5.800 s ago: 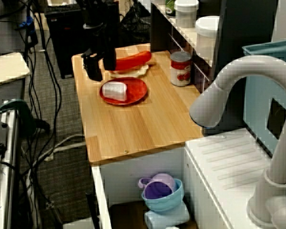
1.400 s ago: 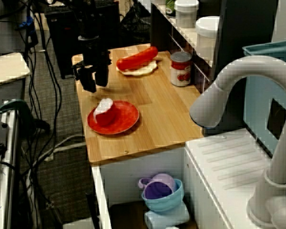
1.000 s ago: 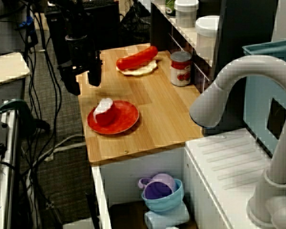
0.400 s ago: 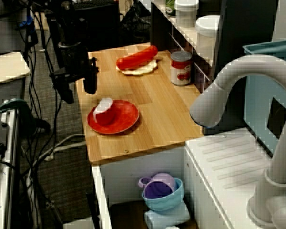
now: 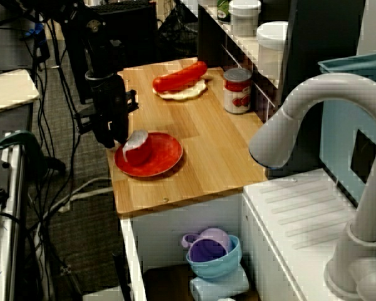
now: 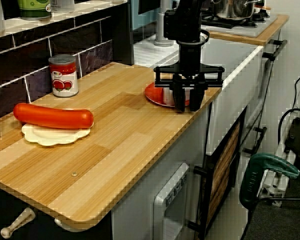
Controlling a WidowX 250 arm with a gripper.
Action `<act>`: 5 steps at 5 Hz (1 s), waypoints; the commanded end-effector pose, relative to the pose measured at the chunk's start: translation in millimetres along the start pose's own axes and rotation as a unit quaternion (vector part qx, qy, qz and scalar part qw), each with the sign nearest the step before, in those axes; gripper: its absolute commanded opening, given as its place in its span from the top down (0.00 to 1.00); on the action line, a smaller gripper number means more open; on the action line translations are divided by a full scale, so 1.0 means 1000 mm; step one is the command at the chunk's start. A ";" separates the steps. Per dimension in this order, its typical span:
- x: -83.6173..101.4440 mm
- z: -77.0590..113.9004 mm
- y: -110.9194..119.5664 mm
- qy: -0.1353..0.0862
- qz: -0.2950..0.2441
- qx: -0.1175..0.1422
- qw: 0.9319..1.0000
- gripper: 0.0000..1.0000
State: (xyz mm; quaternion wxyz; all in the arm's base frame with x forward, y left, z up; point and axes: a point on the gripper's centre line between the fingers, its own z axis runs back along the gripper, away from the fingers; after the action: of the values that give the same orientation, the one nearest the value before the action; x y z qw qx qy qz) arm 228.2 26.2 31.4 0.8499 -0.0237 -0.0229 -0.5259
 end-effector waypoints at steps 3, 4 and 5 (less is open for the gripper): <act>0.008 0.002 0.005 -0.003 0.007 0.011 1.000 1.00; 0.016 -0.003 0.010 -0.001 0.015 0.008 1.000 1.00; 0.027 -0.004 0.016 -0.005 0.029 -0.001 1.000 1.00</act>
State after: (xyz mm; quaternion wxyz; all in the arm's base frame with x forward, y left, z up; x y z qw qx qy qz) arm 249.3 7.3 23.0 0.8674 -0.0363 -0.0153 -0.4961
